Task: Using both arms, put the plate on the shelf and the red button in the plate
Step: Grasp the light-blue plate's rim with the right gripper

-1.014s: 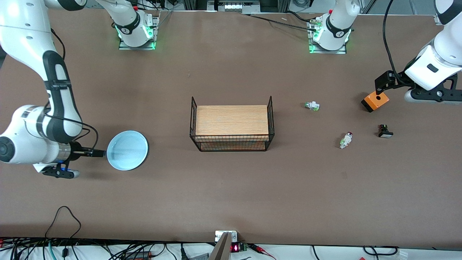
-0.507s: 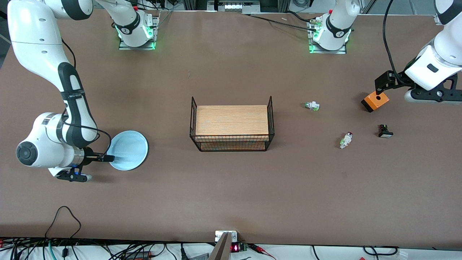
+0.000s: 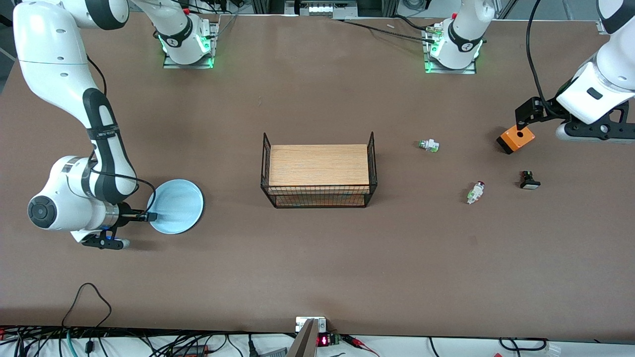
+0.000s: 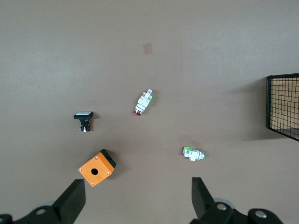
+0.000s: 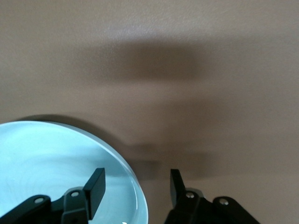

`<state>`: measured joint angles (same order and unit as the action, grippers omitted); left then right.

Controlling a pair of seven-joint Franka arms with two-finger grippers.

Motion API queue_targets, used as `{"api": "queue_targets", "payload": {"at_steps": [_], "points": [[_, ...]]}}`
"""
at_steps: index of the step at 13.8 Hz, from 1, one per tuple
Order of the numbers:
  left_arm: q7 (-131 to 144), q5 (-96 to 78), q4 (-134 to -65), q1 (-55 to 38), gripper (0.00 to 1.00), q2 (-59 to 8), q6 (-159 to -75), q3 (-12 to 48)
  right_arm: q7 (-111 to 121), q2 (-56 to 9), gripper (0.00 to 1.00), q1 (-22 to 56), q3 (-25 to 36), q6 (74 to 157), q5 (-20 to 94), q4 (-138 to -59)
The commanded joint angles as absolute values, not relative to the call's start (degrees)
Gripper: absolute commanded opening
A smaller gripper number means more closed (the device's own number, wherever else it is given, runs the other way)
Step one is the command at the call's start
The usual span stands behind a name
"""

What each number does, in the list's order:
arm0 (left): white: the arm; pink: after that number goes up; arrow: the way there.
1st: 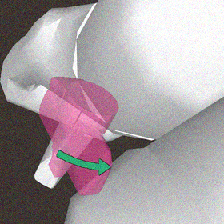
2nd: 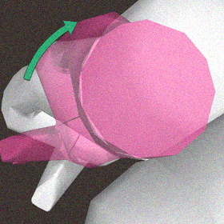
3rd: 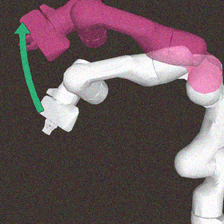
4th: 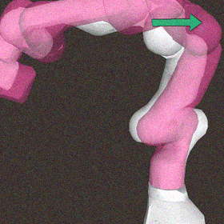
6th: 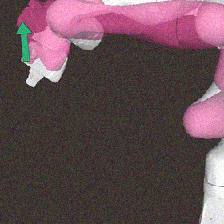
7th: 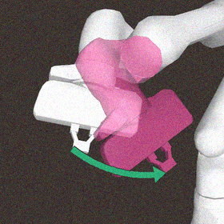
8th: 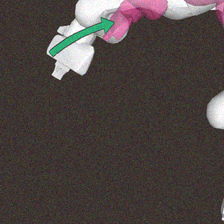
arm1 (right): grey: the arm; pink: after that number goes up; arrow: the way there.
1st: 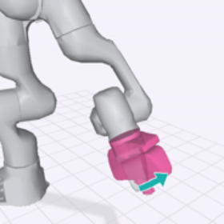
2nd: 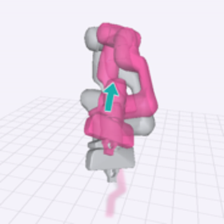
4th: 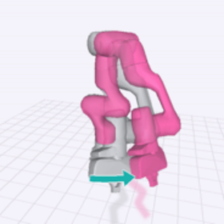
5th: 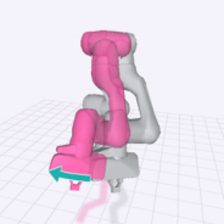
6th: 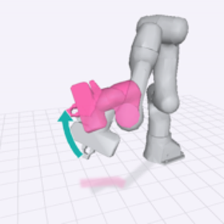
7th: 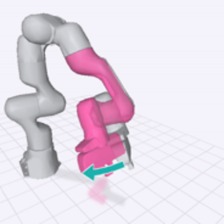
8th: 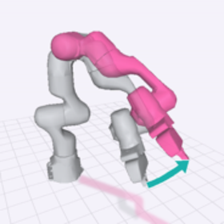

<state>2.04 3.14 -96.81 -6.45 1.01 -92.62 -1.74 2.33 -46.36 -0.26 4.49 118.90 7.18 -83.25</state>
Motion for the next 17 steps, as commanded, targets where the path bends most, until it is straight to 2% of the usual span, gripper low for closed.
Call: {"api": "queue_targets", "payload": {"at_steps": [1, 2, 4, 5, 6, 7, 8, 12, 17], "points": [[0.8, 2.4, -95.5, -6.2, 1.00, 0.8, -91.3, -1.8, 3.9, -46.9, 0.52, -0.3, 4.3, 119.0, 6.3, -83.0], [0.8, 2.4, -95.5, -6.2, 1.00, 0.8, -91.3, -1.8, 3.8, -46.9, 0.49, -0.3, 4.3, 118.9, 6.3, -83.0], [0.8, 2.4, -95.5, -6.3, 1.00, 0.8, -91.3, -1.8, 3.7, -46.9, 0.33, -0.4, 4.3, 118.7, 6.9, -83.0], [0.8, 2.4, -95.5, -6.3, 1.00, 0.8, -91.3, -1.8, 3.6, -46.9, 0.31, -0.6, 4.3, 118.7, 7.0, -83.0], [0.8, 2.4, -95.5, -6.3, 1.00, 0.8, -91.3, -1.8, 3.6, -47.0, 0.23, -1.0, 4.3, 118.8, 7.1, -83.1], [0.8, 2.4, -95.5, -6.3, 1.00, 0.8, -91.3, -1.8, 3.6, -46.9, 0.08, -1.1, 4.3, 118.7, 7.2, -83.3], [0.8, 2.4, -95.5, -6.3, 1.00, 0.8, -91.3, -1.8, 3.6, -46.8, 0.00, -1.2, 4.3, 118.6, 7.3, -83.4], [0.8, 2.4, -95.5, -6.3, 1.00, 0.8, -91.3, -1.8, 3.7, -46.3, 0.00, -1.3, 4.0, 118.0, 7.7, -83.6], [0.7, 2.4, -95.5, -6.3, 1.00, 0.8, -91.3, -1.8, 3.5, -43.0, 0.00, -1.3, 4.2, 112.0, 7.7, -82.9]]}}
